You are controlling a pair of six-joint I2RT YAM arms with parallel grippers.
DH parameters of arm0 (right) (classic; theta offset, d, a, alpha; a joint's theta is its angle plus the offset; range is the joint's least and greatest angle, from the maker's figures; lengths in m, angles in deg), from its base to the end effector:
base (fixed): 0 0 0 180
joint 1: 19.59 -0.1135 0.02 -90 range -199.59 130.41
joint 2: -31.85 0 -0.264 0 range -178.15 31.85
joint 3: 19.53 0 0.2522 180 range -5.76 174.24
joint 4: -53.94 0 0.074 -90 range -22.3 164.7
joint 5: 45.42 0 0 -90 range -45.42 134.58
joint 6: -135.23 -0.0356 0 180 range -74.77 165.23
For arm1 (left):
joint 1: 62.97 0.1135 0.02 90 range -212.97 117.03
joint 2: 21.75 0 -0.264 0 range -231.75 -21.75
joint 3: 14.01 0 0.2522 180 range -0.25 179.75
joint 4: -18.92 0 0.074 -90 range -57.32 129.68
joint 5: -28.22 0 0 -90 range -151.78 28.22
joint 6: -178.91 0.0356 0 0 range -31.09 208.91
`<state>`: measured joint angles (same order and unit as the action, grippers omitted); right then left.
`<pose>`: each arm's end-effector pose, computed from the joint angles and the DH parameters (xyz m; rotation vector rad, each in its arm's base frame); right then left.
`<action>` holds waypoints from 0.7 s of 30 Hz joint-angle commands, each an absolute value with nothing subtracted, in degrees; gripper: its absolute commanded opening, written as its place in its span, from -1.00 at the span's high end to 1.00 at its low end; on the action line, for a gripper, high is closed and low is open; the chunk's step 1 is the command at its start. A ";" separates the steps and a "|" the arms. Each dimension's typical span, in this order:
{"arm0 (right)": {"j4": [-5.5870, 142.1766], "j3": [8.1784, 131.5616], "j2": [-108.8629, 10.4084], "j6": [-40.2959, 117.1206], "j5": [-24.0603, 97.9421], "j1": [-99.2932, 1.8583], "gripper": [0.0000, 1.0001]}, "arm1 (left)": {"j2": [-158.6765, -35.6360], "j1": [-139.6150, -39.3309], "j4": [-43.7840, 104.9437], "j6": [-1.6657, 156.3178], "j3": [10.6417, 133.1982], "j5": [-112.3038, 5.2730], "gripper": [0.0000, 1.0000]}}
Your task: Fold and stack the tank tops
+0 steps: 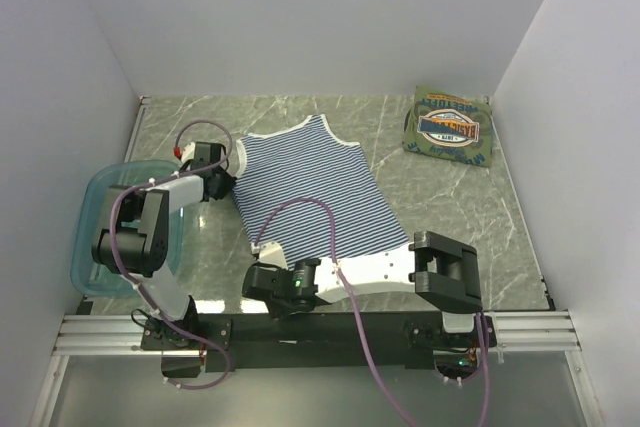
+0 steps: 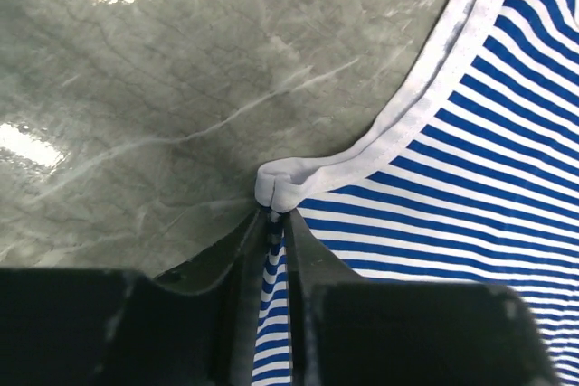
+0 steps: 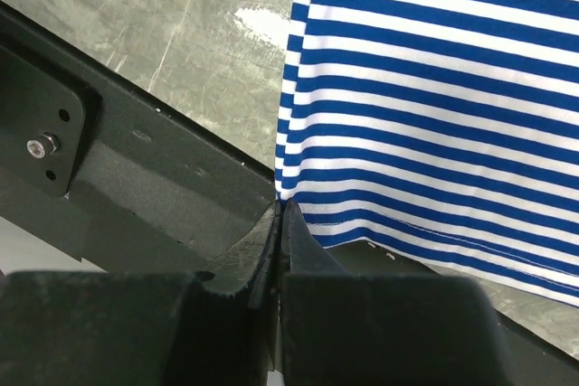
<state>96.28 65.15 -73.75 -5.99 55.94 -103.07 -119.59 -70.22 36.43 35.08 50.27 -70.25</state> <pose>0.0496 0.3723 0.1805 -0.6989 2.6496 0.4960 0.3328 -0.0370 0.1507 -1.0357 2.2426 -0.2860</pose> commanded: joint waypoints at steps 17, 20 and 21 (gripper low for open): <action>91.88 73.70 -73.71 -3.73 49.16 -102.12 1.00 | -113.86 -70.53 49.30 35.11 57.32 -79.28 0.99; 90.03 68.27 -69.85 -4.17 48.98 -100.37 1.00 | -113.86 -70.79 49.73 35.29 58.90 -77.17 0.99; 89.50 66.93 -67.66 -4.43 49.15 -99.93 1.00 | -113.95 -71.23 49.65 35.29 59.51 -76.64 0.99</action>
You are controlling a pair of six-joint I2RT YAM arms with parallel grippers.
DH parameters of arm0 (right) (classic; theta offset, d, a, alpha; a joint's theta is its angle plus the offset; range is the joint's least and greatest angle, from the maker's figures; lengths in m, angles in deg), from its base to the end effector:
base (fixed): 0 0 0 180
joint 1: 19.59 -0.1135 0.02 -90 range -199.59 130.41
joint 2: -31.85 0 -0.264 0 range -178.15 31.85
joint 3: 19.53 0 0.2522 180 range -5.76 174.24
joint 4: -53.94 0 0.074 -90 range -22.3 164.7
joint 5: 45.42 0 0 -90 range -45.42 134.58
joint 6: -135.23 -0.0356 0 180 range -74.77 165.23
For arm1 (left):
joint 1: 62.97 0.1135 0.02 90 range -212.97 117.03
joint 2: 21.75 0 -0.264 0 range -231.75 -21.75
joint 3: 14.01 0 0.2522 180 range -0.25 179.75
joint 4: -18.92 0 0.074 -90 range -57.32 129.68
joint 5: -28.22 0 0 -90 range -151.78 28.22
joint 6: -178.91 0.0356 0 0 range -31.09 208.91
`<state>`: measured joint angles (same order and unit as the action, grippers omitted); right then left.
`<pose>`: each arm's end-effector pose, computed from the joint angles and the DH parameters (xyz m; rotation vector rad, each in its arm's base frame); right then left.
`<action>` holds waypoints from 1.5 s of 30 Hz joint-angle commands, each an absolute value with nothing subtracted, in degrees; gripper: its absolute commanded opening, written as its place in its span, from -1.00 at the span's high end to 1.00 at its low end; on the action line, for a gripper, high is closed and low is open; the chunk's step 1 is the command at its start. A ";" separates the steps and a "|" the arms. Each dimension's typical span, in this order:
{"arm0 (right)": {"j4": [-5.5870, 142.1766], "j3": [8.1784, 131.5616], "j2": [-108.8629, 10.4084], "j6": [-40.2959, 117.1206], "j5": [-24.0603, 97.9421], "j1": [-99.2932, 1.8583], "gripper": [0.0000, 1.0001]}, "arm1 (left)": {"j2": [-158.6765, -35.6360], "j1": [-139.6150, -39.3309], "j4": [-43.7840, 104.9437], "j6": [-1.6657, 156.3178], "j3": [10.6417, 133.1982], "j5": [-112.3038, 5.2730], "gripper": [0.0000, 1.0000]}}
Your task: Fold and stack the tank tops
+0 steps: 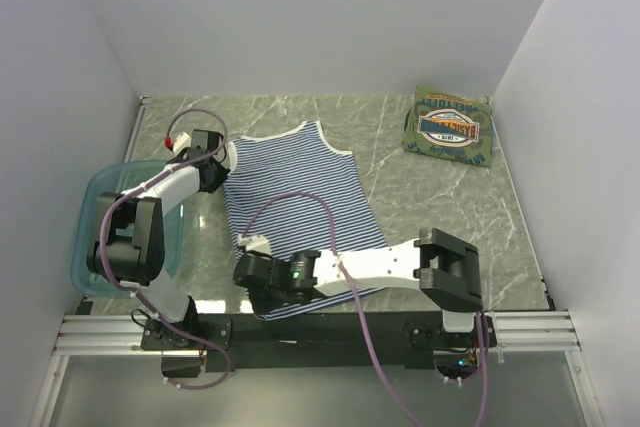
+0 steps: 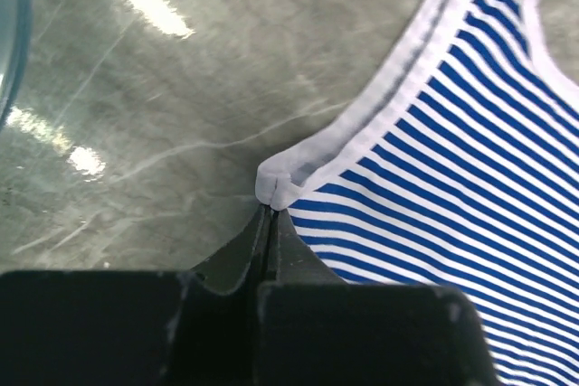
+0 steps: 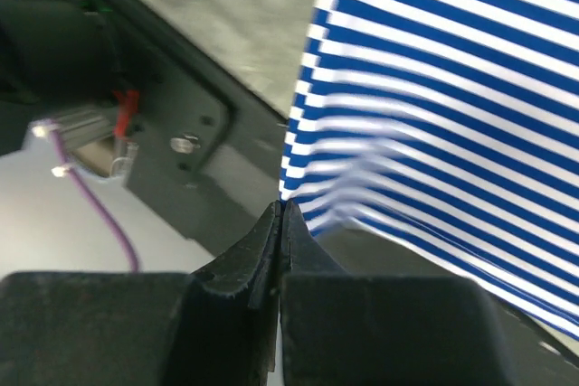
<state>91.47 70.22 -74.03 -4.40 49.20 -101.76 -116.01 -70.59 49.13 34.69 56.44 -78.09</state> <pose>0.0573 0.3953 0.2092 -0.7246 2.6106 0.7670 0.3323 -0.0344 0.1874 -1.0784 2.2146 -0.1081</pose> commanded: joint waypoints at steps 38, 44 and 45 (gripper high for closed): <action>77.02 28.78 -45.31 -17.44 55.48 -92.72 1.00 | -135.74 -89.60 52.02 35.81 84.47 -74.70 0.68; 82.01 28.78 -41.29 -20.25 60.30 -94.21 0.25 | -130.83 -89.78 48.33 37.49 81.67 -72.50 -0.04; 83.16 28.78 -40.31 -20.95 61.27 -94.38 0.16 | -129.87 -89.78 47.89 37.66 81.14 -72.67 -0.09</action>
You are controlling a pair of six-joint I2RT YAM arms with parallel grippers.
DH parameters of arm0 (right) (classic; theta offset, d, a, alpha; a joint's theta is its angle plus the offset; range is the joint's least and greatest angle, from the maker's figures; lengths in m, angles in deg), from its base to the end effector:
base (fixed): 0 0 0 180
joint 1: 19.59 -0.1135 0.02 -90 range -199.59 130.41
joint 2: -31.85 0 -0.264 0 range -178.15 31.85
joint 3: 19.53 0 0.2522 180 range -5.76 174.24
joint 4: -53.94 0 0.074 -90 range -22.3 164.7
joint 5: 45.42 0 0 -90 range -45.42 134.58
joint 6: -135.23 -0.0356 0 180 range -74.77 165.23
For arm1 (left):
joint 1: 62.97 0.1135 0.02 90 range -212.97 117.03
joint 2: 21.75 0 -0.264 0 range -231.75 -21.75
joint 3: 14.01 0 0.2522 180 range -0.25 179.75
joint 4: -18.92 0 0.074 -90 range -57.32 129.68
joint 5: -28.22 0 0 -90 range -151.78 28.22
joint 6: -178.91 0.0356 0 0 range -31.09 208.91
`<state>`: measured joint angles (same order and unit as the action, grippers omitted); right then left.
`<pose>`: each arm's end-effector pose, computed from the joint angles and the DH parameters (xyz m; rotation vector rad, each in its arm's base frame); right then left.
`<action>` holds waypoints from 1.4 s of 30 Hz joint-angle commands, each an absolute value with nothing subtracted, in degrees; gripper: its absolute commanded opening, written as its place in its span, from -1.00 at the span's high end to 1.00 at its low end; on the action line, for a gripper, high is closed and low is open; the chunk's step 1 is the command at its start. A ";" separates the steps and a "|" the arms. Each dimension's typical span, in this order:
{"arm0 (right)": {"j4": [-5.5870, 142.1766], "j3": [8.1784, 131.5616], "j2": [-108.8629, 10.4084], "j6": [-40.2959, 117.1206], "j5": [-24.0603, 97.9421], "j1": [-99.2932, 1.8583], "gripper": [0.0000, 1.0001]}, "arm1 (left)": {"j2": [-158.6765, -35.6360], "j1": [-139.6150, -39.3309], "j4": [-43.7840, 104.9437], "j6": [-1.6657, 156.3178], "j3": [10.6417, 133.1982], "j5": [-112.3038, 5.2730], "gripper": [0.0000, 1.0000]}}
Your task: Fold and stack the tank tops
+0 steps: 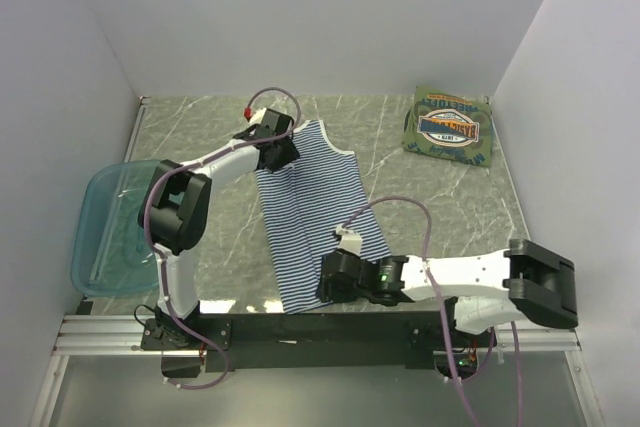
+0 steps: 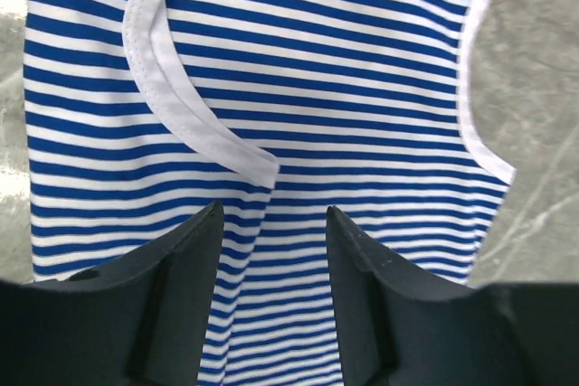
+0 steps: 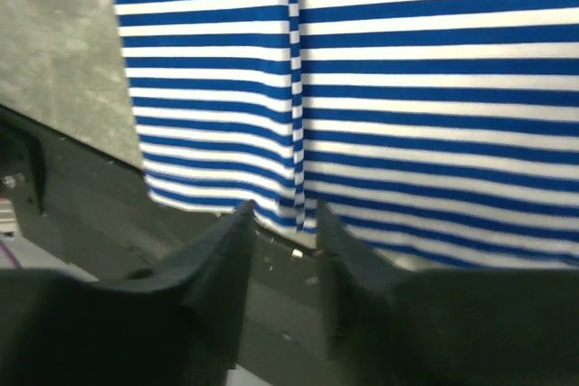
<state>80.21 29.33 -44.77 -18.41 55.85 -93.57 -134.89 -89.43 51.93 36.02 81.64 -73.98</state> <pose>0.0746 0.2346 0.1647 -0.1542 2.6454 0.7072 0.3914 -0.1864 0.1965 -0.6534 2.3701 -0.3611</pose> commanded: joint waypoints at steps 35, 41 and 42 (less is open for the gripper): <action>74.22 73.17 -87.07 0.57 52.58 -91.94 0.21 | -155.96 -77.92 56.51 56.90 111.89 -65.56 0.16; 69.54 68.68 -76.28 5.85 54.42 -89.82 0.01 | -147.10 -77.83 52.73 57.71 115.33 -61.34 -0.23; 70.07 68.51 -74.77 6.37 54.86 -88.95 0.01 | -143.95 -77.83 52.11 57.18 115.07 -61.16 -0.44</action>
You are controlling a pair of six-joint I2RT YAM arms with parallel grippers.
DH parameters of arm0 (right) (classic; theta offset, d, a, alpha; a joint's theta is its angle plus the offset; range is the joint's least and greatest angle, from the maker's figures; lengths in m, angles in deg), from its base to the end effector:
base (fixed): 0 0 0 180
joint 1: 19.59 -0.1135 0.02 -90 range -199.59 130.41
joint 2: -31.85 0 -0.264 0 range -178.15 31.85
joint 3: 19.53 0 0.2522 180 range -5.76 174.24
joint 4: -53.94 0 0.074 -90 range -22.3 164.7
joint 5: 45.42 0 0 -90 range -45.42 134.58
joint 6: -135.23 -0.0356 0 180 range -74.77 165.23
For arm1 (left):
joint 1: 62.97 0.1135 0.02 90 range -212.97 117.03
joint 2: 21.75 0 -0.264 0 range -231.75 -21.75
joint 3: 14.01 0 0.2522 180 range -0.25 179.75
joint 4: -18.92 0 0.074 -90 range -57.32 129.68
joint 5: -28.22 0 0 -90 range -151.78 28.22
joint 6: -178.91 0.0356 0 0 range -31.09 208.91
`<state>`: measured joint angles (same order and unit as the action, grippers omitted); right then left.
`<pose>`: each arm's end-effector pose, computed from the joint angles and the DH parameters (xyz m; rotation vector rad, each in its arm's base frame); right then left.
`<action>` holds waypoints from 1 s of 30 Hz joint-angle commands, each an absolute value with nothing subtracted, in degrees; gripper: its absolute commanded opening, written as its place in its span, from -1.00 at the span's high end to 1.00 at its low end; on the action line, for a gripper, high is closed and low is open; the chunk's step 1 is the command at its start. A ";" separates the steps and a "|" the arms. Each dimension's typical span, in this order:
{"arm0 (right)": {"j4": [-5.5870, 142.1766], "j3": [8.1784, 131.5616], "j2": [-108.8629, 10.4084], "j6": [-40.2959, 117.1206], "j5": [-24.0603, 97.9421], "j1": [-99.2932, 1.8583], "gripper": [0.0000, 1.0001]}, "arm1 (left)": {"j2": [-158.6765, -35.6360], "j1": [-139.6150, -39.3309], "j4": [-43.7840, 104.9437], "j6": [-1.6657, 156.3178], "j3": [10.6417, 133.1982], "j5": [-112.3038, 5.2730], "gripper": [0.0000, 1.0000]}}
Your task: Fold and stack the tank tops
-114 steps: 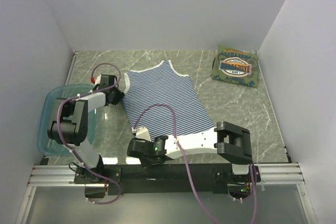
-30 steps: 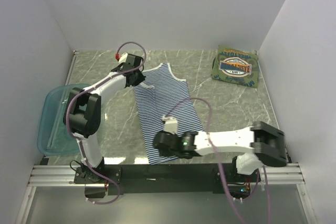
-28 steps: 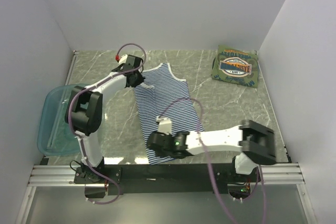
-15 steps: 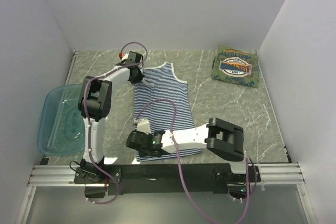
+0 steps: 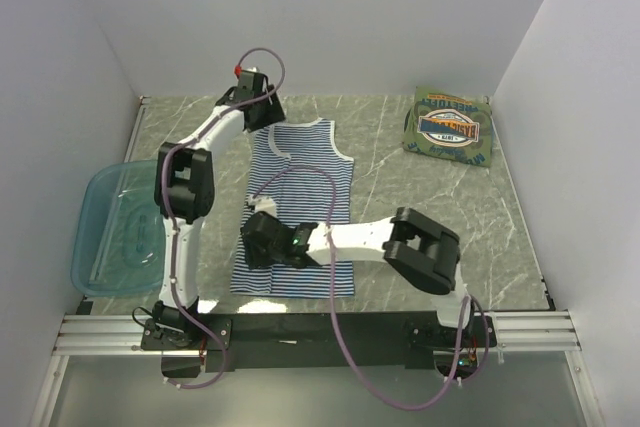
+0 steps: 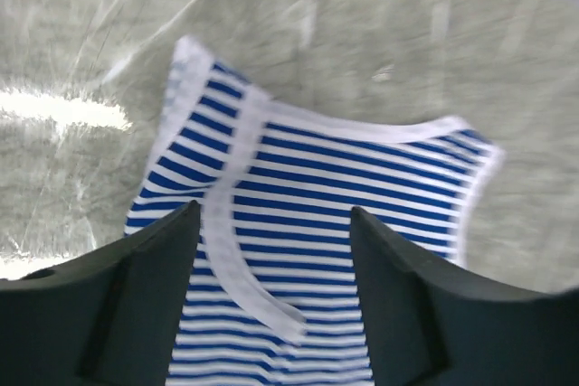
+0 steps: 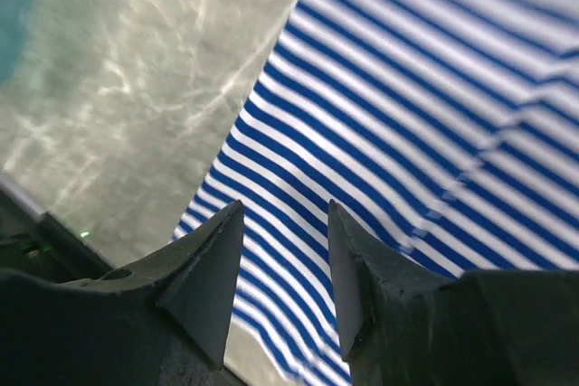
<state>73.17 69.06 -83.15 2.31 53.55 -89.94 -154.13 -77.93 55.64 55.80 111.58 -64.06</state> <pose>0.1511 0.4066 0.1625 -0.5132 2.4389 0.7407 0.5103 -0.1349 0.2033 -0.3920 2.3267 -0.3699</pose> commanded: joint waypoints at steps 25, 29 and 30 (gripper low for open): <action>88.35 79.92 -83.44 12.09 47.13 -43.32 0.14 | -94.28 -96.36 39.54 37.31 55.14 -62.22 -0.33; 89.76 84.32 -88.64 11.30 47.31 -42.71 0.16 | -87.25 -101.63 41.12 36.88 48.72 -63.18 -0.32; 89.85 85.54 -89.51 11.04 47.13 -42.53 0.17 | -86.10 -102.60 41.38 36.44 45.92 -63.53 -0.32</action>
<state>88.17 81.30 -87.80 10.64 47.83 -42.92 -90.35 -99.99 43.82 37.97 49.55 -62.40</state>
